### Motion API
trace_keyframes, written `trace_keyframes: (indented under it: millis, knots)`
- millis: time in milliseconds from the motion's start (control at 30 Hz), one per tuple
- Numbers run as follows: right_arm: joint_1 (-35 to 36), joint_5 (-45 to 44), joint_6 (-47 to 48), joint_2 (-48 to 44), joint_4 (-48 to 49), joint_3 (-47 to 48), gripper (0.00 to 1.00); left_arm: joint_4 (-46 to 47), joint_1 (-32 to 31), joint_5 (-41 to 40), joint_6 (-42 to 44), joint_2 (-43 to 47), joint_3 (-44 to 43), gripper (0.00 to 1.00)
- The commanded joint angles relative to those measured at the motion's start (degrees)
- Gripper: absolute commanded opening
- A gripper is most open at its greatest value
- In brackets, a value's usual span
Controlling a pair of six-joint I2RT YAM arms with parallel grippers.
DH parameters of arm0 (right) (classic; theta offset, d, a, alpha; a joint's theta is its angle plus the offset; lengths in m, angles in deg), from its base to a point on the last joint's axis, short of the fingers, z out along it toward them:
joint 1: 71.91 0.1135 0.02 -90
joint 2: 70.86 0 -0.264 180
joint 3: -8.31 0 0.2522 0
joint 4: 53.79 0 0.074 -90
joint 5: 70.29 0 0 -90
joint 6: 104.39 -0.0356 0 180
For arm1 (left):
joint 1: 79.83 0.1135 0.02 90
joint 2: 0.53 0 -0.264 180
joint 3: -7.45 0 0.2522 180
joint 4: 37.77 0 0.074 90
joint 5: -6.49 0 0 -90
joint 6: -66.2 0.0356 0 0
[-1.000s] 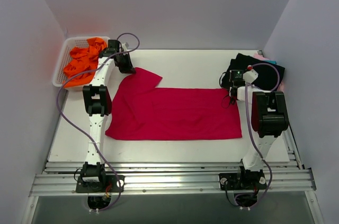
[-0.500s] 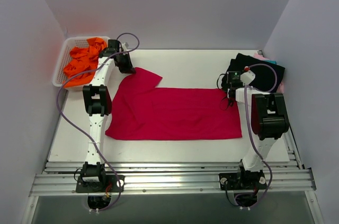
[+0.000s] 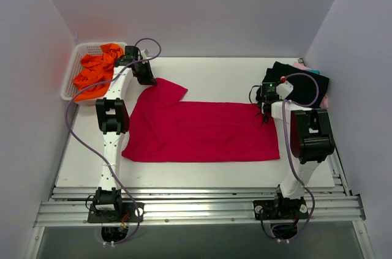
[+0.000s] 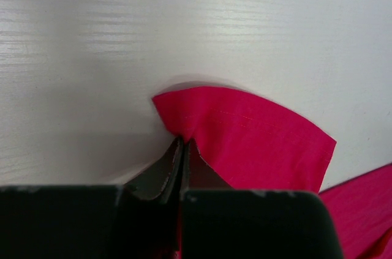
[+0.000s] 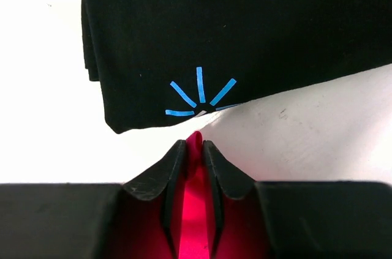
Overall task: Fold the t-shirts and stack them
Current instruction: Grap the side of the flattened tshirt furthest away from the robot with both arms, then fold the other side of the tshirt into a rectangle
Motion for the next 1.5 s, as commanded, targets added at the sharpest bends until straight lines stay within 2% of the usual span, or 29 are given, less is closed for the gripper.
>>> trace_keyframes:
  millis: [0,167,333,400,433,467,500,667,933,1267,1467]
  knots:
    - [0.0,-1.2,0.4,-1.5,-1.2,0.6,0.13,-3.7,0.5,-3.4,1.0,-2.9,0.0,0.02]
    - [0.1,-0.9,0.7,-0.8,-0.9,0.9,0.00,-3.7,0.5,-3.4,0.9,-2.9,0.0,0.02]
    - [0.1,0.0,0.9,-0.7,-0.8,1.3,0.00,-3.3,0.6,-4.2,1.1,-1.6,0.8,0.02]
    - [0.1,0.2,0.9,-1.5,-1.2,2.1,0.00,1.1,0.4,-7.7,-0.1,2.2,8.7,0.02]
    - [0.0,0.1,0.9,-1.9,-2.0,2.6,0.00,11.3,0.4,-7.3,-1.0,8.6,14.7,0.02]
    - [0.1,0.2,1.0,-2.3,-2.5,3.4,0.00,15.6,0.4,-6.4,-1.5,11.5,24.1,0.02]
    - [0.0,0.2,1.0,-3.2,-2.8,4.0,0.00,17.4,0.5,-5.8,-1.6,13.3,25.7,0.02]
    - [0.0,0.0,1.1,-5.3,-5.4,7.1,0.00,10.8,-0.2,-8.4,1.3,15.5,22.3,0.02]
    - [0.0,1.7,1.5,-6.2,-6.7,10.5,0.00,14.9,-0.6,-9.3,1.6,23.6,30.1,0.02]
    - [0.0,2.4,1.8,-9.1,-7.6,9.8,0.00,18.3,-3.0,-13.5,3.2,34.4,38.7,0.02]
    - [0.0,2.4,1.8,-10.0,-7.6,8.6,0.00,20.4,-4.6,-18.2,4.1,44.2,49.0,0.02]
